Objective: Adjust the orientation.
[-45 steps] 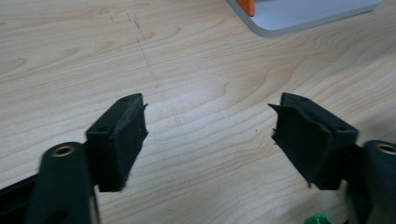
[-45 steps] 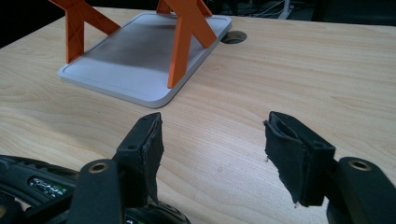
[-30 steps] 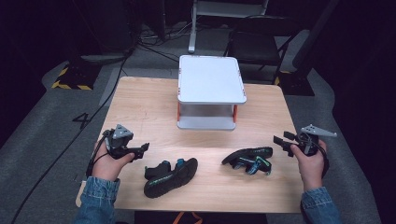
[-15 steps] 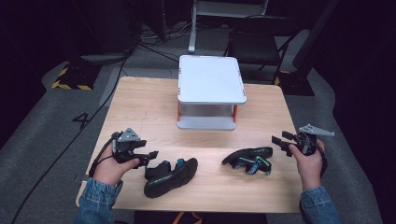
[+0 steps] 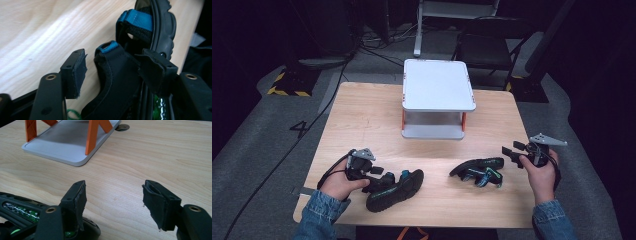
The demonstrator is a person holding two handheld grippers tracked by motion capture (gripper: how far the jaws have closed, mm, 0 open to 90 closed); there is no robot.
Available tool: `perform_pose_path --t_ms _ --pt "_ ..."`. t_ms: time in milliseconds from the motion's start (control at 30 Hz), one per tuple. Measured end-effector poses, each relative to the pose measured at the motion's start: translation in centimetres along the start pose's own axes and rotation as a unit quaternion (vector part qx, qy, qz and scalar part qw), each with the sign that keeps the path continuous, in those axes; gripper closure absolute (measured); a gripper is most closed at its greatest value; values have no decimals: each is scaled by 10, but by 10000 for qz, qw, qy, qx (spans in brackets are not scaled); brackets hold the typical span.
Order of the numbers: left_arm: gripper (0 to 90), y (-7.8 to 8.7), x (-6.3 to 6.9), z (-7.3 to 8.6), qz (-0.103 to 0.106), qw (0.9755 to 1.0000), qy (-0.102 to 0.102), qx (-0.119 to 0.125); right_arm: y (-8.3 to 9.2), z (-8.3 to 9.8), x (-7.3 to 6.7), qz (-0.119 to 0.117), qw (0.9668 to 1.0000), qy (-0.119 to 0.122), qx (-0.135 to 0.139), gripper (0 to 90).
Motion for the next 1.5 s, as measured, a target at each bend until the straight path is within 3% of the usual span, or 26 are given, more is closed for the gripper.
perform_pose_path --t_ms 67,100,133,233,300,400,467,667,767,800,833,867,933,1000,1100,1133,1167,1200,1233,1300,1333,1400,1500 --pt "385 -2 -1 3 340 9990 283 44 0 0 0 -9 10000 -30 -1 359" --pt "384 -2 -1 3 340 9990 283 44 0 0 0 -9 10000 -30 -1 359" --pt "378 -4 -2 8 589 9953 770 43 0 1 0 -9 10000 -29 -7 358" --pt "382 -4 -1 10 741 9916 1056 -48 -1 0 -1 -22 10000 -35 -15 356" --pt "421 -4 2 10 899 9903 1054 -139 -2 1 -1 -36 10000 11 -33 355" --pt "447 -3 2 10 870 9897 1125 -164 -4 1 -2 -45 10000 -7 -55 354" --pt "498 -3 3 9 909 9875 1275 -161 -4 1 -3 -58 10000 -28 -38 353" --pt "650 -1 7 5 815 9912 1009 -281 -4 2 -1 -59 10000 -25 -46 353" --pt "714 0 12 1 927 9905 967 -316 -4 2 -1 -67 10000 -31 -42 353" --pt "714 1 16 -1 1129 9879 996 -368 -4 2 -1 -59 10000 -24 -47 353" --pt "767 1 19 -5 1245 9874 937 -295 -3 1 -1 -49 10000 -34 -34 353" --pt "777 1 22 -8 1224 9883 884 -219 -3 1 -1 -45 10000 -72 -22 353" --pt "790 1 24 -13 984 9923 748 -122 -2 1 0 -43 10000 -60 -7 353" --pt "796 4 22 -21 593 9960 653 118 -1 0 1 -2 10000 -6 55 359" --pt "792 9 14 -29 391 9957 676 505 3 0 -1 63 9999 94 123 362" --pt "790 9 14 -29 391 9957 676 505 3 0 -1 63 9999 94 123 362" --pt "790 10 9 -33 234 9946 733 694 8 -1 -1 114 9996 163 205 363" --pt "789 11 1 -37 -267 9926 746 919 10 -1 -1 139 9995 160 218 363" --pt "788 10 -4 -39 -605 9905 738 992 11 -1 -1 162 9994 170 235 363" --pt "783 7 -16 -39 -1319 9846 528 1019 14 1 1 194 9994 151 241 363" --pt "781 4 -23 -39 -1687 9800 407 975 15 2 1 210 9994 139 242 363" --pt "780 -2 -32 -36 -1958 9757 299 937 16 3 2 235 9994 135 232 363" --pt "779 -6 -36 -36 -1875 9767 339 989 17 5 2 251 9993 150 221 363"
Point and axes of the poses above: each handheld gripper's, and its own axes: y roughly backward along the jaws, z roughly out of its underside, x roughly to its right, the point moved 6 cm from there along -y, roughly forward along the jaws
